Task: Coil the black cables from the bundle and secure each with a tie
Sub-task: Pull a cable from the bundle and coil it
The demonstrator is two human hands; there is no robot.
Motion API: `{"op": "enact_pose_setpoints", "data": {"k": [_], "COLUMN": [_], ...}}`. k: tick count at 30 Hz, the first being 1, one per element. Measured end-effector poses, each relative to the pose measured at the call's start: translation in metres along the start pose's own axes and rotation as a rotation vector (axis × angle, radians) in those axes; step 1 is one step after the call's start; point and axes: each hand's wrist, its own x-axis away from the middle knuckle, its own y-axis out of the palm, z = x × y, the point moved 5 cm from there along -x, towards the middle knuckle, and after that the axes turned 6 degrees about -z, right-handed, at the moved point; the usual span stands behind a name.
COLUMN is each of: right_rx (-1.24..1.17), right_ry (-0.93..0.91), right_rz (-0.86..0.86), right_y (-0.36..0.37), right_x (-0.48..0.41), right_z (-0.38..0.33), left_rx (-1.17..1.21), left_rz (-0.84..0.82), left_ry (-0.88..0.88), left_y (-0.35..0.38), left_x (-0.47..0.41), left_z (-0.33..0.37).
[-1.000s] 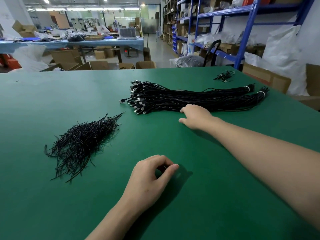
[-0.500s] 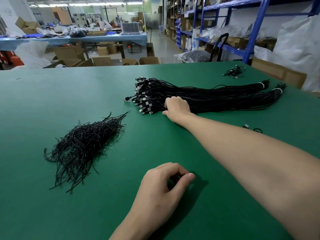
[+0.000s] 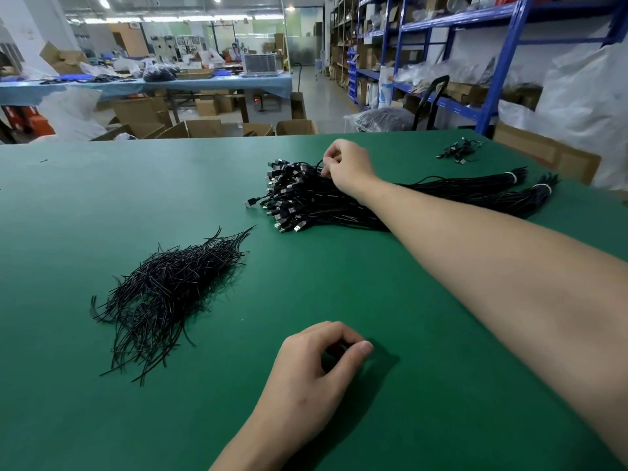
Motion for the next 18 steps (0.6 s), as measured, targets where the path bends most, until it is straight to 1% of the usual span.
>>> {"op": "enact_pose_setpoints", "data": {"k": [2, 4, 5, 7, 8, 9, 12, 16, 17, 18], "right_rx": [-0.143, -0.295, -0.328, -0.25, -0.218, -0.236, -0.381, -0.336, -0.314, -0.286], "right_ry": [-0.028, -0.052, -0.063, -0.079, -0.085, -0.093, -0.108, -0.114, -0.126, -0.145], "right_rz": [-0.008, 0.021, 0.016, -0.101, -0.157, -0.176, -0.144, -0.198, -0.197, -0.198], "right_y": [-0.014, -0.03, -0.036, -0.039, -0.038, -0.037, -0.042, -0.048, -0.052, -0.056], "right_x": [-0.004, -0.005, -0.005, -0.001, 0.002, 0.005, 0.01, 0.017, 0.02, 0.025], "right_z": [-0.011, -0.017, -0.016, -0.015, -0.014, -0.013, -0.017, -0.019, -0.02, -0.021], "left_rx": [0.062, 0.132, 0.164, 0.214, 0.227, 0.236, 0.29, 0.483, 0.505, 0.446], "left_rz": [-0.009, -0.028, -0.05, -0.081, -0.07, -0.043, 0.091, 0.216, 0.256, 0.32], "left_ry": [-0.048, -0.115, -0.147, -0.169, -0.164, -0.156, -0.132, -0.156, -0.173, -0.187], "left_y": [0.0, -0.003, -0.006, -0.018, -0.027, -0.036, -0.062, -0.072, -0.072, -0.075], "left_x": [-0.001, -0.003, -0.006, -0.019, -0.03, -0.042, -0.083, -0.132, -0.143, -0.154], "left_z": [-0.002, -0.006, -0.006, -0.001, 0.004, 0.01, 0.025, 0.026, 0.023, 0.02]}}
